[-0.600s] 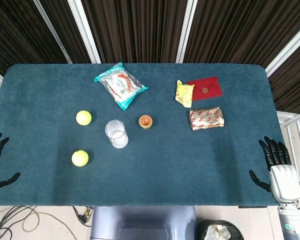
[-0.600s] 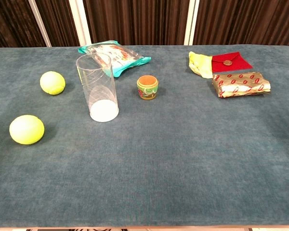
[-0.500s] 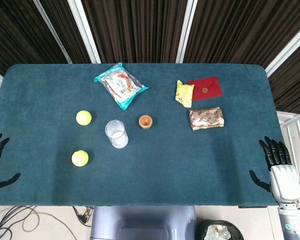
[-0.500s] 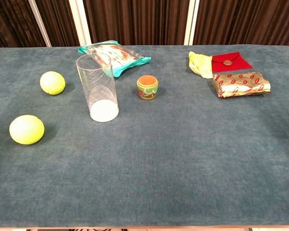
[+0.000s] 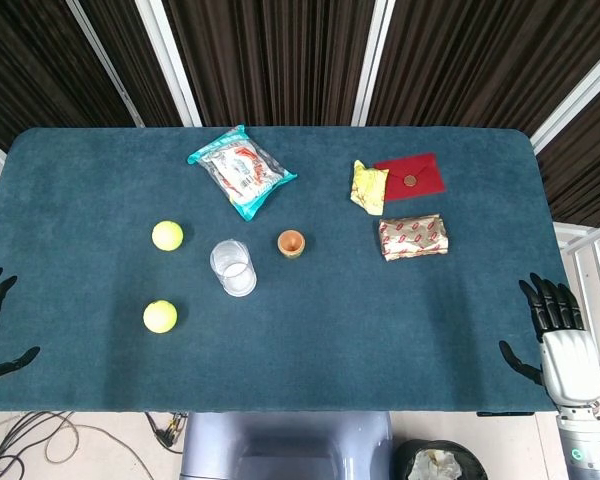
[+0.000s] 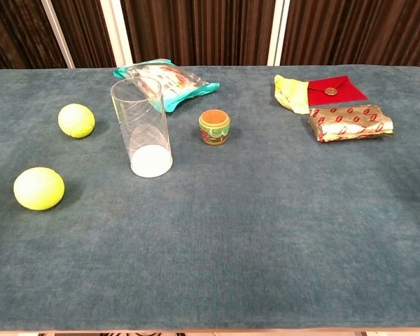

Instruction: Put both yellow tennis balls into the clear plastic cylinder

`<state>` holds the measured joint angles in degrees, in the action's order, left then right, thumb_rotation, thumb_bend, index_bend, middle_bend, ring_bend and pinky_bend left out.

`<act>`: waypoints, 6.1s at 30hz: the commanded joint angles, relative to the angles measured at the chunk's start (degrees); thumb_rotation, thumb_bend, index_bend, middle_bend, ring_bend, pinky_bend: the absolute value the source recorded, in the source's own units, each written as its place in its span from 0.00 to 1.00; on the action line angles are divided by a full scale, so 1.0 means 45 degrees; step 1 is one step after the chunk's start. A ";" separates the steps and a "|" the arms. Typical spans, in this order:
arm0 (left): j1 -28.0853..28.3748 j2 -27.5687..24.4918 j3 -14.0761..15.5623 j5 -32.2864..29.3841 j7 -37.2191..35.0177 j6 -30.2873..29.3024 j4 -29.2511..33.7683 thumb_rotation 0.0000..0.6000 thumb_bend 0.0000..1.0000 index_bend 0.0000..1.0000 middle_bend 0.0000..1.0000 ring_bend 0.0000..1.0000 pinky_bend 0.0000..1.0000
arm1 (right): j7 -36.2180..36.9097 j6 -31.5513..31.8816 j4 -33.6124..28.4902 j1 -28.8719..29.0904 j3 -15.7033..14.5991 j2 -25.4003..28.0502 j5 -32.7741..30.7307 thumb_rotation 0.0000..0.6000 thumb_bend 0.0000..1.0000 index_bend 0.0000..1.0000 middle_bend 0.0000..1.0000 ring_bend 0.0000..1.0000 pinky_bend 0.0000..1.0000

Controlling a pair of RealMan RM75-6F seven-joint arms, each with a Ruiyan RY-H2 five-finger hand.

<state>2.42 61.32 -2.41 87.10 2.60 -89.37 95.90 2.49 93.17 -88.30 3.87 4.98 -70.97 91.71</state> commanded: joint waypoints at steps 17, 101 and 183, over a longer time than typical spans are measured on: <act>0.2406 -0.1260 -0.0055 0.0268 -0.1445 0.4050 0.0458 1.00 0.05 0.10 0.02 0.00 0.13 | -0.0148 0.0052 -0.0087 -0.0042 -0.0014 0.0005 0.0034 1.00 0.34 0.00 0.02 0.02 0.00; 0.8487 -0.0162 -0.3094 -0.4874 0.4863 0.7866 0.1715 1.00 0.29 0.36 0.43 0.37 0.58 | -0.0048 -0.0021 -0.0025 -0.0097 0.0198 0.0021 -0.0367 1.00 0.34 0.00 0.02 0.02 0.00; 1.0887 0.3901 -0.0593 -0.9903 0.5480 0.9615 -0.5073 1.00 0.07 0.24 0.20 0.18 0.34 | -0.0337 -0.0268 0.0153 0.0021 0.0189 -0.0182 -0.0437 1.00 0.34 0.00 0.02 0.02 0.00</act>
<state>51.49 76.65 -5.74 41.86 28.19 -47.71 75.98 1.00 91.93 -87.63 3.96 5.84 -71.79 89.71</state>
